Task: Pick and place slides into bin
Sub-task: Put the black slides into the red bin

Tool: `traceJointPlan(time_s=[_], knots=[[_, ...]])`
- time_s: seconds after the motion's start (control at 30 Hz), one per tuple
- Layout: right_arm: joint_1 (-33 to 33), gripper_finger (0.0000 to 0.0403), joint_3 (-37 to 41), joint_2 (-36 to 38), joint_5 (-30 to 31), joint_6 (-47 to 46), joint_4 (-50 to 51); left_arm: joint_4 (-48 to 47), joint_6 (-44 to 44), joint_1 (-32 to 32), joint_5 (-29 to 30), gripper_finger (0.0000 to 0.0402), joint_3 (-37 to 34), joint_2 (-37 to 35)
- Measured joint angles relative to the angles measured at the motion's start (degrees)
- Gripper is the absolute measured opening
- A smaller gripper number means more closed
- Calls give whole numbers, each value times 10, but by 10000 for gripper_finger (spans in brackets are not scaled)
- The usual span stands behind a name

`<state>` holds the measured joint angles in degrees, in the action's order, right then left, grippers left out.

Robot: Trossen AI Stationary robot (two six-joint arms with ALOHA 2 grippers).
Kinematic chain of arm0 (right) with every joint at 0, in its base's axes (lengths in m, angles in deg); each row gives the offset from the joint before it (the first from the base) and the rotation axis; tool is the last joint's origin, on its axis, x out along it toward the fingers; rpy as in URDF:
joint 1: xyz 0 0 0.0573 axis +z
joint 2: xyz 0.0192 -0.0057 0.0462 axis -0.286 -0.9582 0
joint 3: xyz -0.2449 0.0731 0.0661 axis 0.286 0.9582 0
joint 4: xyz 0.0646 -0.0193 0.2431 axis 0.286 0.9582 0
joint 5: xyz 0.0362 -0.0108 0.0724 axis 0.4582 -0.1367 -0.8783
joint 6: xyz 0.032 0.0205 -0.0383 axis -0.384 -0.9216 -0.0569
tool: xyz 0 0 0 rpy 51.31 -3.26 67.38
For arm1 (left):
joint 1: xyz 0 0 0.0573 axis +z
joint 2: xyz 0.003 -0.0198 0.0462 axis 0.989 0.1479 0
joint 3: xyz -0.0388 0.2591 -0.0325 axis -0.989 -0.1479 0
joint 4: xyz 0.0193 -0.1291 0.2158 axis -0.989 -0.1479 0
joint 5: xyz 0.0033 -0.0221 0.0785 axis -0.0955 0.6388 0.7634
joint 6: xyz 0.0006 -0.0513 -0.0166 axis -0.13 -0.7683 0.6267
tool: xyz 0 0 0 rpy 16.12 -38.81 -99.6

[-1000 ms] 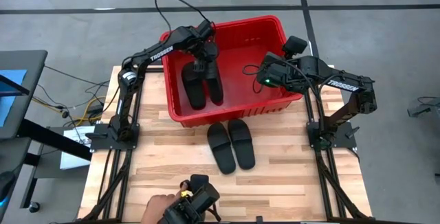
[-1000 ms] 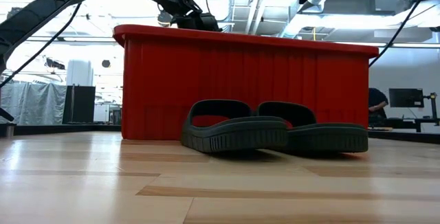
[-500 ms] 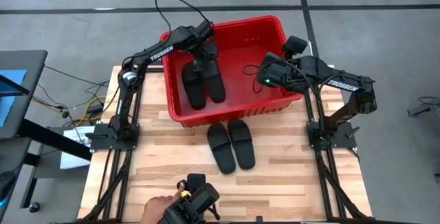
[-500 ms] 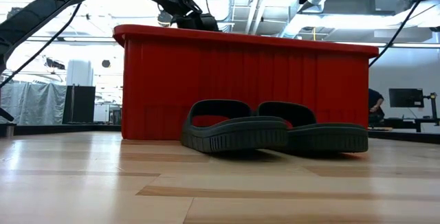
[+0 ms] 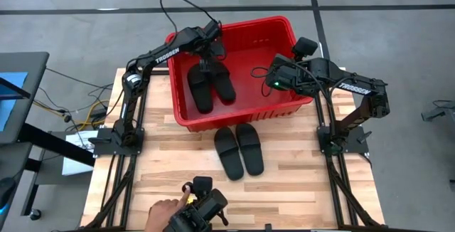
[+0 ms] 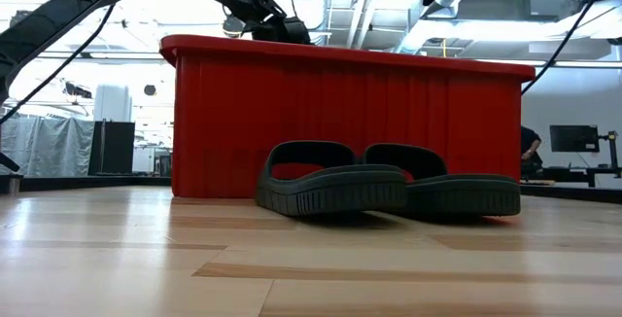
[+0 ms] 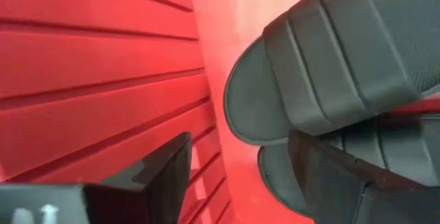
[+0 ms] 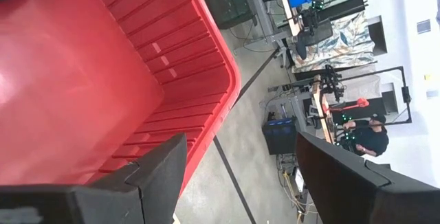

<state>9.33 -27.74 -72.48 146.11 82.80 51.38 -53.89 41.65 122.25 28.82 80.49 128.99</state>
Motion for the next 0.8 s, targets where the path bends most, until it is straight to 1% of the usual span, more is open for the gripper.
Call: traceJointPlan(time_s=[0.23,0.53,0.63,0.7,0.8], knots=[[0,265,0,0,0,0,0,-15,-14,0,26,234,0,0],[0,265,0,0,0,0,0,-45,-67,-1,13,234,0,0],[0,265,0,0,-3,0,0,-52,-87,-1,-10,234,-1,-8],[0,265,0,0,-16,-1,0,-54,-106,0,-39,234,-1,-22],[0,265,0,0,-30,-10,0,-44,-141,-1,-100,234,-1,-56]])
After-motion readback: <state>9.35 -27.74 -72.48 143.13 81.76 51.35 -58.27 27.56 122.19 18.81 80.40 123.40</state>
